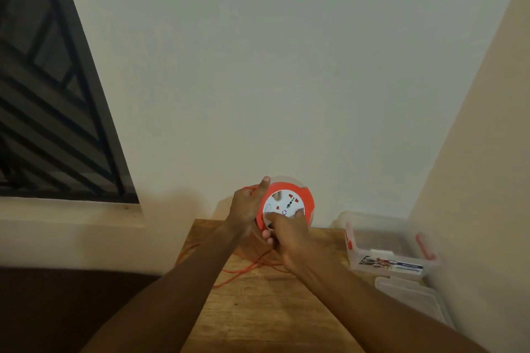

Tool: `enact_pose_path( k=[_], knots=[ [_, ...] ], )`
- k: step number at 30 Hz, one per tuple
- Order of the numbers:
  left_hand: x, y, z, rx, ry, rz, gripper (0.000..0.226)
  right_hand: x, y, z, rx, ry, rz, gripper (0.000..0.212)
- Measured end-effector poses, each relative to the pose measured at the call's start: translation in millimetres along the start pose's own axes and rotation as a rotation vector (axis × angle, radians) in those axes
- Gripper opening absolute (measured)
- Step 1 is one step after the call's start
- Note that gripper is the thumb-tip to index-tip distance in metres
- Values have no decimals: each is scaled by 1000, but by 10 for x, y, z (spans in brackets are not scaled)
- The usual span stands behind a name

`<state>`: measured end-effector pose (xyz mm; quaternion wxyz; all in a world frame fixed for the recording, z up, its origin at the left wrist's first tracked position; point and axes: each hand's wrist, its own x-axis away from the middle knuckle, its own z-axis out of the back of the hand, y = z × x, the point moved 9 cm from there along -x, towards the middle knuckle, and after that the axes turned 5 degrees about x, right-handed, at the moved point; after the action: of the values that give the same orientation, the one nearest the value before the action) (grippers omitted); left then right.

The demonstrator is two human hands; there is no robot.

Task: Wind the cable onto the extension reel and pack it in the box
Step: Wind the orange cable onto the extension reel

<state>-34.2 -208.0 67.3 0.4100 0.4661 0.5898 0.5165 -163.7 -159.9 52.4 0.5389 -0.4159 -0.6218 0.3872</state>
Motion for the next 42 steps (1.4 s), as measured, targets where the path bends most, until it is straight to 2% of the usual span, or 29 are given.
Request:
enact_pose_path(
  k=[2,3,6,8,12,15,20,24,26,31,37,42],
  knots=[
    [3,-49,32,32,5,42,56,102,-40,-24,218,-46,117,91],
    [2,-74,45,49,1,68,53,150,-108,8,408,-32,237,86],
    [-1,-89,73,75,-47,110,50,324,-404,-35,1338,-37,830,50],
    [6,-69,61,62,-84,120,50,349,-436,-95,1829,-210,1131,43],
    [28,-77,-12,-6,-150,151,54,229,-567,17,2271,-515,1241,42],
    [17,-146,-49,-60,-191,178,62,240,-522,33,2512,-705,1284,51],
    [36,-200,-108,-148,-268,197,54,384,-455,-70,2612,-856,1425,66],
    [44,-189,-74,-145,-255,213,47,387,-393,-194,2612,-767,1467,81],
    [50,-175,-67,-102,-242,215,48,380,-381,-255,2601,-686,1468,78],
    [43,-94,-44,-6,-196,213,47,335,-269,-374,2711,-486,1414,44],
    [71,-137,-53,22,-210,241,52,338,-255,-382,2716,-436,1370,49],
    [71,-133,-84,13,-239,231,46,343,-247,-335,2669,-477,1512,54]
  ],
)
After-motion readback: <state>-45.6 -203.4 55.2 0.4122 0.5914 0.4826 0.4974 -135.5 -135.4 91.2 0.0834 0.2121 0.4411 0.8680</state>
